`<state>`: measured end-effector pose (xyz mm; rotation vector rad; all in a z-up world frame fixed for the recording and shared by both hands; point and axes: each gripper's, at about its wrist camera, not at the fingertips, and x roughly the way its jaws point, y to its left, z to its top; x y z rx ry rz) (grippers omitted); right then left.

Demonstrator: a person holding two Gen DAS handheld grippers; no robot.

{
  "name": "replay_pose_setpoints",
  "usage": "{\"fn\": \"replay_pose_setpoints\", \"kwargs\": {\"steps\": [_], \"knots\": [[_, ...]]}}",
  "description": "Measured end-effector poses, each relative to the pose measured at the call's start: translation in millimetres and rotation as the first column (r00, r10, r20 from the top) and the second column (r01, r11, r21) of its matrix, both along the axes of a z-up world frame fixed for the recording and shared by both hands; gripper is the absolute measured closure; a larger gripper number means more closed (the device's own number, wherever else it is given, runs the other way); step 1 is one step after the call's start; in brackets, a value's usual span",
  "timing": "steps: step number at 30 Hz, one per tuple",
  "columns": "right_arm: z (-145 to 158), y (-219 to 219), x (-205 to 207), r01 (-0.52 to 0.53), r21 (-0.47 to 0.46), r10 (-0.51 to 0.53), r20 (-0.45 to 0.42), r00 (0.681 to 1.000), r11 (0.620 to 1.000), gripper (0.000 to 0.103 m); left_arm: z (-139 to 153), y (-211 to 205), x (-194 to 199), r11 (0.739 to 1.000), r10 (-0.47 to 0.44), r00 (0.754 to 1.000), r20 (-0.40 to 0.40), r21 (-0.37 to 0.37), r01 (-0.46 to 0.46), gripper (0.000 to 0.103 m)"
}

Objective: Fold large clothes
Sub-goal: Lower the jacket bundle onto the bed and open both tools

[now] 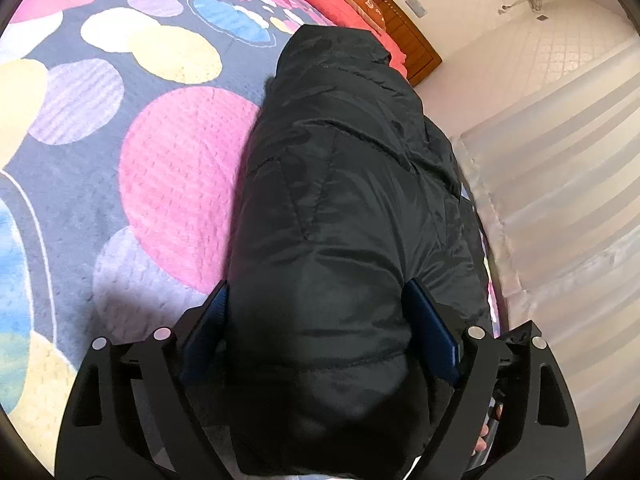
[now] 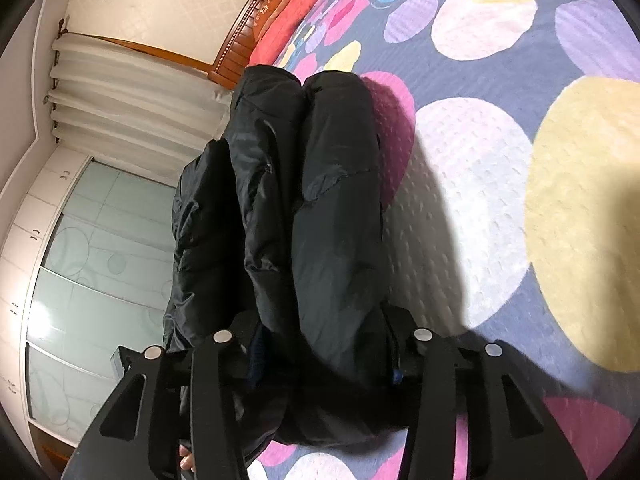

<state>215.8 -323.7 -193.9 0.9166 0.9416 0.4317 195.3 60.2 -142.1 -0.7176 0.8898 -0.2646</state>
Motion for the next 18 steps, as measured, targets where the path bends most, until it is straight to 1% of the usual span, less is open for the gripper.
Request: {"fn": "replay_pose_setpoints", "kwargs": {"steps": [4,7,11,15,18], "knots": [[4,-5,-6,0.021,0.003,-0.021,-0.004,1.000,1.000,0.055,8,-2,-6,0.998,0.016,1.000,0.009,0.052,-0.017,0.015],[8,-7,-12,0.035,-0.029,-0.035,-0.011,0.999,0.999,0.049,13,-5,-10,0.994,0.027,1.000,0.014,0.102,-0.028,0.014],[15,-9,-22,0.048,-0.063,-0.048,-0.002,0.999,0.997,0.049,20,-8,-17,0.986,0.049,0.999,0.018,0.162,-0.051,0.013],[24,-9,-34,0.068,-0.120,-0.067,0.011,0.998,0.990,0.049,28,-12,-26,0.971,0.058,0.998,0.027,0.229,-0.063,0.013],[33,-8,-43,0.089,-0.184,-0.086,0.021,0.996,0.979,0.049,35,-17,-33,0.951,0.063,0.997,0.043,0.299,-0.073,0.013]]}}
